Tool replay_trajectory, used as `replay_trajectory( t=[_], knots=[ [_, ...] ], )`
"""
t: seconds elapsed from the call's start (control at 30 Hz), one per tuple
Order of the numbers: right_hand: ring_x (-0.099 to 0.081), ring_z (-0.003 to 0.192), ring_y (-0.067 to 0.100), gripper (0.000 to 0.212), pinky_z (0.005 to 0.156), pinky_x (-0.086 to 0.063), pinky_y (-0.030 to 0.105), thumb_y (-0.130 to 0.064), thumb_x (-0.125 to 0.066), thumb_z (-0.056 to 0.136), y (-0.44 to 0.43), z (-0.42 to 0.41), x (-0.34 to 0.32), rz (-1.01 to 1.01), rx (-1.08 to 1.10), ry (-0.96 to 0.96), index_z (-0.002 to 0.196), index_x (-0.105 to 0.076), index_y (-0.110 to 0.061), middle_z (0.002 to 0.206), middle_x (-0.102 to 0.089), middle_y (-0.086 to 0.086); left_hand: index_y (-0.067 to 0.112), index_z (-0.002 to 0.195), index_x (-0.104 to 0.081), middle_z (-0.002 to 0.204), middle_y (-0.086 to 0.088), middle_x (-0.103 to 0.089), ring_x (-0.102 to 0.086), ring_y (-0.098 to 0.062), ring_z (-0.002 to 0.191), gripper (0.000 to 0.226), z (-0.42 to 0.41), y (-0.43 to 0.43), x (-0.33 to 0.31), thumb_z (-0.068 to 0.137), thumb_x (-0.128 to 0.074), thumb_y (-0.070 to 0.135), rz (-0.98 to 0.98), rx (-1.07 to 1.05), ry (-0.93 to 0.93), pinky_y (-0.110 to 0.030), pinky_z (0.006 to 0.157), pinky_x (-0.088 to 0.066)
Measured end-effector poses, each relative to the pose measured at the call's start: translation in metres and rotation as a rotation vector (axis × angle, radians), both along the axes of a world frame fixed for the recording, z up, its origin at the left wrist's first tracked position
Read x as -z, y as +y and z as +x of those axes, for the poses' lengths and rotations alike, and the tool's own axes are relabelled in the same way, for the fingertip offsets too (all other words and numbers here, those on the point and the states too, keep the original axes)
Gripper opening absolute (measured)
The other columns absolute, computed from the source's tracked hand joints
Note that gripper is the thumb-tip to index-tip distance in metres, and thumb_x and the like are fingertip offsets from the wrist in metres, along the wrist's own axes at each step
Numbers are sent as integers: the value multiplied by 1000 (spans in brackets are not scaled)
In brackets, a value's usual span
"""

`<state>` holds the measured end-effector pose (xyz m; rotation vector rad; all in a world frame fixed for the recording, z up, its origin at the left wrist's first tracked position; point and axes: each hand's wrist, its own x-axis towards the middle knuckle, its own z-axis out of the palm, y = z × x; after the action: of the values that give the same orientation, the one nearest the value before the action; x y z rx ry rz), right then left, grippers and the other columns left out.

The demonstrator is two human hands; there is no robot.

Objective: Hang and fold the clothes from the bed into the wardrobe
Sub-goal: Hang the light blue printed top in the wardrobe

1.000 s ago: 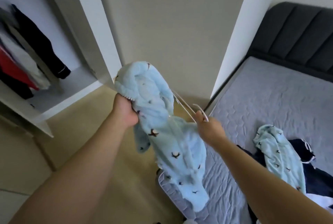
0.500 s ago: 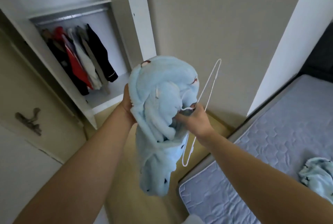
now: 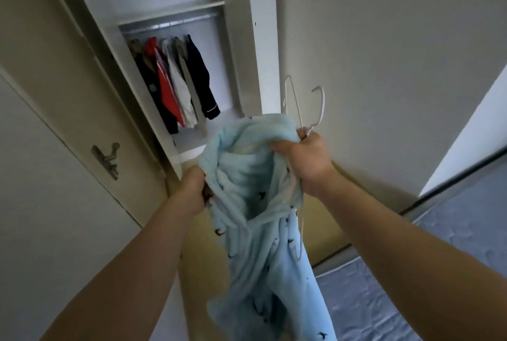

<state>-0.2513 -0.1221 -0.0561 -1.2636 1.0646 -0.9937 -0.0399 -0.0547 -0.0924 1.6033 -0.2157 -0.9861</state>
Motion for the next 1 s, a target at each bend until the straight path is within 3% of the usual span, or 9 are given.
replay_trajectory(
  t=[0.1, 0.2, 0.3, 0.4, 0.53, 0.67, 0.83, 0.9, 1.0],
  knots=[
    [-74, 73, 24, 24, 68, -63, 45, -23, -79, 70, 5, 7, -15, -48, -22, 15, 89, -72, -10, 80, -74, 9, 7, 97, -58, 105, -13, -63, -63, -29, 89, 19, -6, 11, 17, 103, -45, 18, 176, 23, -230, -43, 80, -55],
    [-73, 68, 21, 16, 63, -63, 37, -16, -79, 74, 10, 8, -23, -29, -40, 3, 87, -72, -10, 76, -75, 8, 13, 123, -49, 112, -6, -60, -63, -23, 94, 52, -31, 23, 27, 97, -39, 57, -140, -181, -592, -33, 72, -50],
    [-73, 70, 19, 9, 61, -61, 29, -13, -76, 78, 15, 9, -22, -26, -74, 23, 86, -71, -11, 78, -74, 7, 27, 138, -36, 131, 11, -46, -55, -12, 110, 86, -64, 29, 44, 74, -57, 81, -143, 181, -654, -25, 83, -47],
    [-73, 74, 19, 12, 64, -61, 28, -16, -77, 79, 20, 7, -21, -21, -80, 17, 88, -70, -13, 82, -74, 7, 22, 148, -27, 142, 0, -44, -53, -21, 122, 105, -64, 19, 66, 68, -72, 74, 28, 310, -638, -26, 87, -41],
    [-74, 70, 20, 20, 66, -62, 36, -11, -78, 77, 15, -4, -25, -4, -68, -26, 95, -69, -9, 77, -75, 7, 13, 137, -40, 121, -6, -62, -62, -20, 100, 78, -56, 6, 88, 80, -73, 53, 89, 453, -547, -32, 82, -52],
    [-74, 65, 19, 11, 55, -57, 26, -6, -78, 75, 6, -21, -25, -20, -21, -67, 83, -71, -11, 72, -75, 5, 13, 134, -45, 113, -3, -61, -61, -15, 93, 44, -49, -9, 84, 93, -60, 22, 28, 395, -507, -28, 74, -51],
    [-72, 61, 16, 13, 53, -55, 24, -7, -81, 73, -6, -49, -14, -26, 126, -105, 78, -71, -13, 68, -74, 2, 12, 120, -57, 112, -14, -66, -65, -31, 99, 36, -38, -43, 36, 91, -64, 32, -92, 359, -345, -48, 88, -56],
    [-71, 58, 15, 13, 51, -54, 24, -7, -81, 72, -14, -60, -6, -13, 214, -104, 75, -70, -13, 65, -73, 1, 20, 104, -62, 103, -3, -68, -66, -24, 95, 38, -39, -51, 11, 83, -70, 51, -140, 362, -396, -43, 87, -55],
    [-70, 56, 13, 15, 49, -54, 24, -12, -82, 71, -24, -79, 6, -28, 280, -4, 78, -70, -11, 63, -72, -2, 24, 92, -59, 87, 9, -64, -65, -19, 86, 29, -39, -61, -23, 76, -79, 36, -205, 281, -696, -32, 74, -51]
  ],
)
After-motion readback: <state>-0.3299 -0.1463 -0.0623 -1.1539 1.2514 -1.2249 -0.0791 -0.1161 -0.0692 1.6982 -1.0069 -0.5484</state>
